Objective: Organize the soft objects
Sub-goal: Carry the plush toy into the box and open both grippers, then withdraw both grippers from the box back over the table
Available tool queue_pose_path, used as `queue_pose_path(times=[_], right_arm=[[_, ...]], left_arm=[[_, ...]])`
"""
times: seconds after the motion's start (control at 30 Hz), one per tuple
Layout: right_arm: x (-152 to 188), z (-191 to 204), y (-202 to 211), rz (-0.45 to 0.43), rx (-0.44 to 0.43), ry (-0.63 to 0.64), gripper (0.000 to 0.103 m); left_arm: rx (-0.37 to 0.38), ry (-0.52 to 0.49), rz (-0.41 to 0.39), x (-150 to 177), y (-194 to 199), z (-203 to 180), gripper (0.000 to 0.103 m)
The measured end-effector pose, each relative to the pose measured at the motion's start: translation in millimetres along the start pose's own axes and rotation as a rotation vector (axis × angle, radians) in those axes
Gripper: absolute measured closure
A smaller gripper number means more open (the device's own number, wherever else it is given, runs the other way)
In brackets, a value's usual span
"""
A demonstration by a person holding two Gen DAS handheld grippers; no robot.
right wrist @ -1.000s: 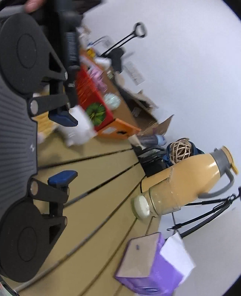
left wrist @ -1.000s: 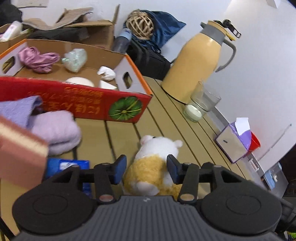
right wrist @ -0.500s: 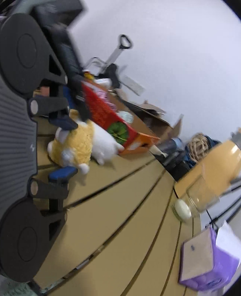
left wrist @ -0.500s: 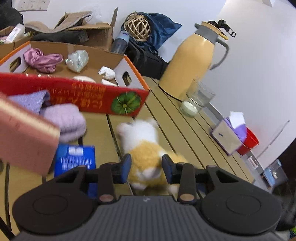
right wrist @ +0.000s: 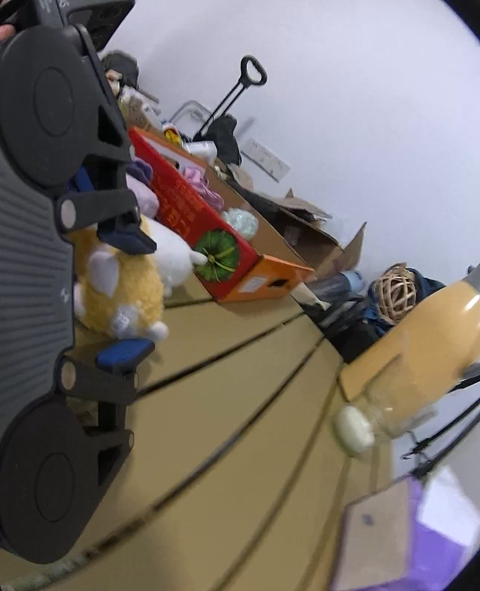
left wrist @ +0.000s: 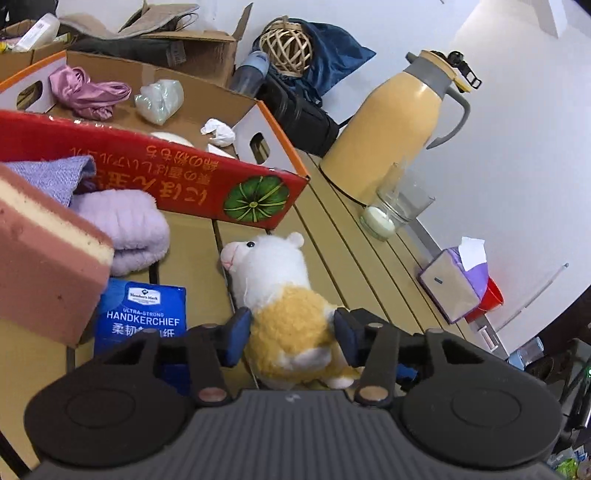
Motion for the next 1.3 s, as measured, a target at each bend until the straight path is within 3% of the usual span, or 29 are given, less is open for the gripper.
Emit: queue_pose_path(times=[0.1, 0.2, 0.33, 0.47, 0.6, 0.7, 0.83, 0.87, 0.97, 1.13, 1.3], right_arm=[[2.0, 0.7, 6.0, -0.007, -0.004, -0.018, 0.062], [-4.2, 21.2, 29.5, -0.063, -0.025, 0.008, 0.062], [-25.5, 77.7, 35.9, -0.104, -0.119, 0.085, 0.062], [-51.4, 151.2, -17.9, -0.058, -0.187, 0.150, 0.062], [-55.3, 207.3, -95.9, 0.037, -0.187, 0.155, 0.062], [-47.1, 234.1, -149.8, 0.100, -0.146, 0.167, 0.062], [-31.6, 242.0, -195.0, 0.162, -0.057, 0.220, 0.062], [-24.2, 241.0, -199.6, 0.177, -0.040, 0.245, 0.063], [-5.1, 243.4, -216.2, 0.263, -0.009, 0.342, 0.060], [0.0, 259.6, -211.0, 0.285, -0.003, 0.469, 0.056], [-21.6, 268.4, -146.9, 0.164, -0.009, 0.556, 0.055]], left_arm=[[0.023, 0.011, -0.019, -2.9, 13.9, -7.7, 0.055], [0.032, -0.039, -0.105, -22.3, 47.8, -25.2, 0.055], [-0.011, -0.085, -0.187, -75.5, 88.9, -12.0, 0.055], [-0.085, -0.037, -0.193, -142.8, 101.0, 49.7, 0.054], [-0.173, 0.039, -0.183, -185.7, 97.8, 122.9, 0.054], [-0.211, 0.088, -0.142, -192.6, 83.6, 164.9, 0.054], [-0.283, -0.008, -0.108, -185.1, 73.6, 188.4, 0.056], [-0.297, -0.025, -0.116, -182.9, 76.1, 191.9, 0.053], [-0.251, -0.019, -0.119, -176.0, 91.3, 196.7, 0.047], [-0.288, -0.107, -0.141, -171.6, 119.7, 175.7, 0.045], [-0.327, -0.209, -0.192, -155.1, 175.7, 130.3, 0.039]])
Point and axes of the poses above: each gripper's, at about its wrist camera, not at the fingertips, and y roughly against the way its jaws point, z to its left, x to its underside, the point moved 8 cm from there along -y, roughly the way its jaws point, and after that the axes turned 10 degrees about x, right-handed, at the moved point
